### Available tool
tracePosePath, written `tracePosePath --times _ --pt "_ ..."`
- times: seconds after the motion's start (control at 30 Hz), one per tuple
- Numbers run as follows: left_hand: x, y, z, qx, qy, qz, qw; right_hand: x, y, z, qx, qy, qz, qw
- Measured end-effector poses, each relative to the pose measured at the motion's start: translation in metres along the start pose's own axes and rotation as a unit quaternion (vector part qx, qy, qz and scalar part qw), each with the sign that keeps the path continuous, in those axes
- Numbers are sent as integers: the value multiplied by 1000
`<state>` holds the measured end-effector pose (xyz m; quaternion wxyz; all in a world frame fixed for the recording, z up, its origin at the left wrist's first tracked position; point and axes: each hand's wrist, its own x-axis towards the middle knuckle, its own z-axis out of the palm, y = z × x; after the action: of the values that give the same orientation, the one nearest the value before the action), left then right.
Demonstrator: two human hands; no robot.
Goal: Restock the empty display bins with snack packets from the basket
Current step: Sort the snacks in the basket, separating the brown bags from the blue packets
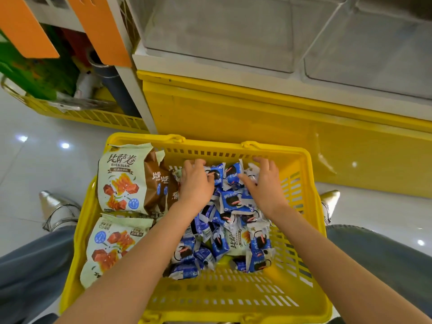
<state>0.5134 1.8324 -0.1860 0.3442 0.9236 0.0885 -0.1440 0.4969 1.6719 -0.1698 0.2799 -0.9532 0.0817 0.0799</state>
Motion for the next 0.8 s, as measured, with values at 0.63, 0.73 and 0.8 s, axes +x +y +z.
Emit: tracePosePath --times 0.63,0.73,0.8 --pt "-109 -137 -114 -167 146 -160 962 -81 68 78 -169 -299 -2 939" --pt "-106 -141 -109 -135 167 -161 963 -80 66 86 -144 -303 27 942" --pt "-105 -141 -107 -129 171 -166 963 -73 65 90 -128 -307 50 942"
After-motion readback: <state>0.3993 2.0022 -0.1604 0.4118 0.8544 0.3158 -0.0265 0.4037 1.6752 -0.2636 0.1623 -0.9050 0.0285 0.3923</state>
